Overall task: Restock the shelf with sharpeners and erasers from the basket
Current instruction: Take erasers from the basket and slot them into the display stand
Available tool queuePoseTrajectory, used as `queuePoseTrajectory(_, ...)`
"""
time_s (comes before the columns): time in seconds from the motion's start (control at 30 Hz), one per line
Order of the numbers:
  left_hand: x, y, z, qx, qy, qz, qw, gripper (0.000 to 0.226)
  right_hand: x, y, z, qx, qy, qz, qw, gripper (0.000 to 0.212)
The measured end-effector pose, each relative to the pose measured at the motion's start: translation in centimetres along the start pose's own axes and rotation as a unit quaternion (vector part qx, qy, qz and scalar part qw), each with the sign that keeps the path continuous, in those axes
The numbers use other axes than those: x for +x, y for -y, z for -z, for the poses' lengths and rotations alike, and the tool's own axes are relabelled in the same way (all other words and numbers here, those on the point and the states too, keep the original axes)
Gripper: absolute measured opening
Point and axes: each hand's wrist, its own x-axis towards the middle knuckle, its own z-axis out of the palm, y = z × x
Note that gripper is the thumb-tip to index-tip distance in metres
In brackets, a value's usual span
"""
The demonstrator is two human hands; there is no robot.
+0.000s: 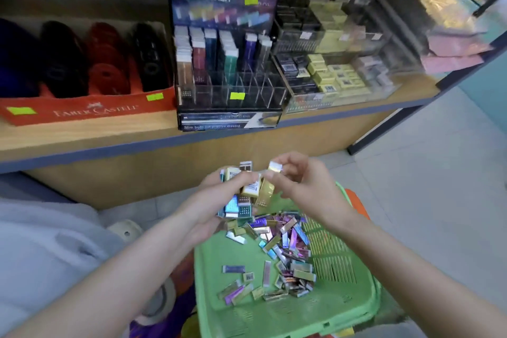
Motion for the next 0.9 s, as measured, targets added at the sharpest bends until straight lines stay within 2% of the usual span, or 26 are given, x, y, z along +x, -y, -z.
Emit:
queuePoseTrajectory(0.2, -1.8, -6.2, 1.6, 0.0, 0.025, -0.087, 0.996, 0.022, 3.7, 6.9, 1.0, 0.032, -0.093, 0.119, 0.988, 0.006)
queuePoseTrajectory(0.37, -2.8, -8.4, 2.5, -0.004, 0.046, -0.123, 0.991, 0.018, 8.0, 10.5, 1.0, 0.05, -0.192, 0.153, 0.968, 0.012)
queuePoseTrajectory(0.47, -2.8, -8.7, 2.7, -0.009, 0.049, -0.132, 0.99, 0.02, 10.6, 11.2, 0.9, -0.004, -0.242, 0.173, 0.955, 0.016)
queuePoseTrajectory(0.57, -2.7, -9.0, 2.9, -0.011, 0.045, -0.126, 0.991, 0.022, 12.9, 11.1, 1.1, -0.1, -0.274, 0.189, 0.938, 0.011)
queuePoseTrajectory(0.7, -2.4, -9.5, 3.0, -0.021, 0.047, -0.124, 0.991, 0.024, 15.0, 10.2, 2.2, -0.222, -0.265, 0.193, 0.918, 0.006)
queuePoseTrajectory(0.9, -2.3, -10.3, 2.6, -0.037, 0.055, -0.118, 0.991, 0.025, 16.6, 8.8, 3.5, -0.309, -0.172, 0.185, 0.917, 0.008)
